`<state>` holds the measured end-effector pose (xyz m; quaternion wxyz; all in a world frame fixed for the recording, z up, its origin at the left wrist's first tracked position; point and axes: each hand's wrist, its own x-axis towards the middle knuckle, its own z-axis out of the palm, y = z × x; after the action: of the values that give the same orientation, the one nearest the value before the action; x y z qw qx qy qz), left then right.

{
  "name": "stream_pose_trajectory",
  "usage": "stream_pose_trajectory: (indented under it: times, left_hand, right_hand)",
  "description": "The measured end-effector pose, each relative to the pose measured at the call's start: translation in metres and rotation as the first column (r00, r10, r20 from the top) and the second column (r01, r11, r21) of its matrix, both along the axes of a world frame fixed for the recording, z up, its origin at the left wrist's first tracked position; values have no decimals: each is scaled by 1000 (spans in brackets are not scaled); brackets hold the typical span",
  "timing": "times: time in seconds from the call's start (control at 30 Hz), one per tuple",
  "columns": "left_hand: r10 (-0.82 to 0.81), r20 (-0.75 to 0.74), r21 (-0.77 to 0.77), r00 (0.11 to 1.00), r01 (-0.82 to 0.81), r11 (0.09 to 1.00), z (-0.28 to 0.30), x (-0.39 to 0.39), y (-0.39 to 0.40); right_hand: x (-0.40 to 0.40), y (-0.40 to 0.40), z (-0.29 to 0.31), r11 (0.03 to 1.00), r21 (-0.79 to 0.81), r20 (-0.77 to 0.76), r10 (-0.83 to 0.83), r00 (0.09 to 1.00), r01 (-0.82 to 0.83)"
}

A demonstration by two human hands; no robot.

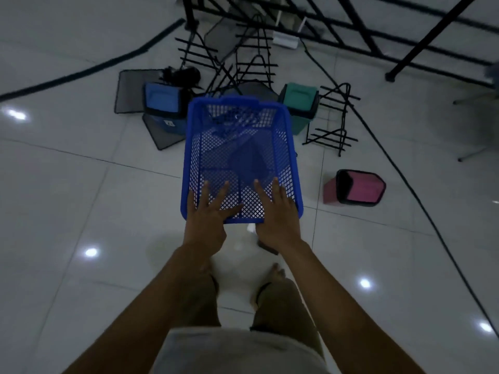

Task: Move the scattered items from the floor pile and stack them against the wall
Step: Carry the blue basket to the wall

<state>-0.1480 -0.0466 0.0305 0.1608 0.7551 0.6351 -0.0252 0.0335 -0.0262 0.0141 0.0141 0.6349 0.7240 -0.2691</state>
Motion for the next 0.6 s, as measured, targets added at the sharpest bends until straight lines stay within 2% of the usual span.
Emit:
stream_pose_trajectory:
  times: [0.13, 0.3, 0.37, 0.47, 0.6]
  left_hand:
    - [69, 30, 76, 997, -71, 995, 49, -17, -31]
    - [137, 36, 235, 990, -142, 962, 75, -15, -68]
    - [219, 9, 256, 976, -214, 943, 84, -8, -87]
    - [402, -9, 232, 916, -389, 892, 89, 20, -123]
    - [566, 1, 210, 825, -553, 806, 88, 57, -177]
  right_hand:
    - [-15, -17, 56, 992, 11, -7, 129, 992, -129]
    - [-20, -35, 78, 970, -17, -19, 244, 970, -244]
    - [-17, -41, 84, 946, 10, -15, 325, 946, -324]
    - [-4, -52, 96, 890, 41, 31, 453, 891, -454]
    - [12, -84, 106, 812, 81, 104, 570, 815, -578]
